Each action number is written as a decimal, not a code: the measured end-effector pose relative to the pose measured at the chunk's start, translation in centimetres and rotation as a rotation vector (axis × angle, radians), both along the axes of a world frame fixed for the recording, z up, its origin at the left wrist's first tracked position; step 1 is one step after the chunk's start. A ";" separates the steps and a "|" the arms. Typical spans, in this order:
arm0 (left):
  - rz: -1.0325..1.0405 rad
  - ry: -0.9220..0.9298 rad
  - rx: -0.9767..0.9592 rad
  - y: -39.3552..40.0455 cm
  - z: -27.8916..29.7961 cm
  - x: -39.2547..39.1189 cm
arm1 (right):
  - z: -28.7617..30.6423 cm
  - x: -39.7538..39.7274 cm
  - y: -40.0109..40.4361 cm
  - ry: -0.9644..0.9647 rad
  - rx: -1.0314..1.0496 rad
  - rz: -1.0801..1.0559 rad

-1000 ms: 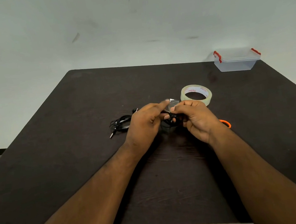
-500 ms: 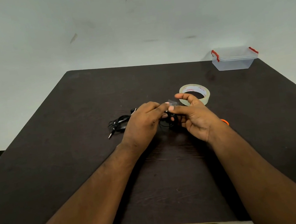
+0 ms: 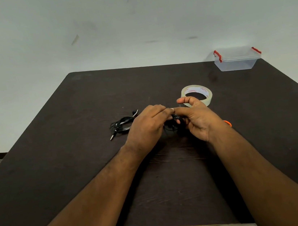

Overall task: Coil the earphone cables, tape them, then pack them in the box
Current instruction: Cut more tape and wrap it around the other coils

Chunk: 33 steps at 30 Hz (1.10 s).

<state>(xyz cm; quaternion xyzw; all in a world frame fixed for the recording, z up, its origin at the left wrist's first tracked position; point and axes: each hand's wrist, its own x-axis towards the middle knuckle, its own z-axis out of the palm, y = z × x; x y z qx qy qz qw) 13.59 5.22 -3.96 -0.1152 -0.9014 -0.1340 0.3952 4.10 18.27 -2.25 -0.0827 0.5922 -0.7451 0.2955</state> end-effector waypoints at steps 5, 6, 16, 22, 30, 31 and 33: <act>0.004 -0.050 0.122 0.1 0.0 -0.2 | -0.5 0.1 -0.5 0.113 0.072 -0.104; 0.013 -0.066 0.161 -0.1 0.0 -0.2 | -0.3 0.0 -0.4 0.138 0.057 -0.093; 0.091 -0.164 0.460 -0.8 -0.5 -0.6 | -0.1 -0.4 0.8 0.833 0.200 0.140; -0.052 -0.470 0.979 -0.7 0.0 -0.3 | -0.5 -0.8 0.6 1.381 0.324 0.046; -0.113 -0.518 1.189 -1.6 0.4 0.1 | -0.4 -0.3 0.5 1.535 0.303 -0.047; -0.112 -0.521 1.193 -1.6 0.4 0.2 | -0.3 -0.3 0.6 1.558 0.311 -0.056; -0.112 -0.527 1.216 -1.6 0.4 0.2 | -0.3 -0.2 0.6 1.625 0.329 -0.062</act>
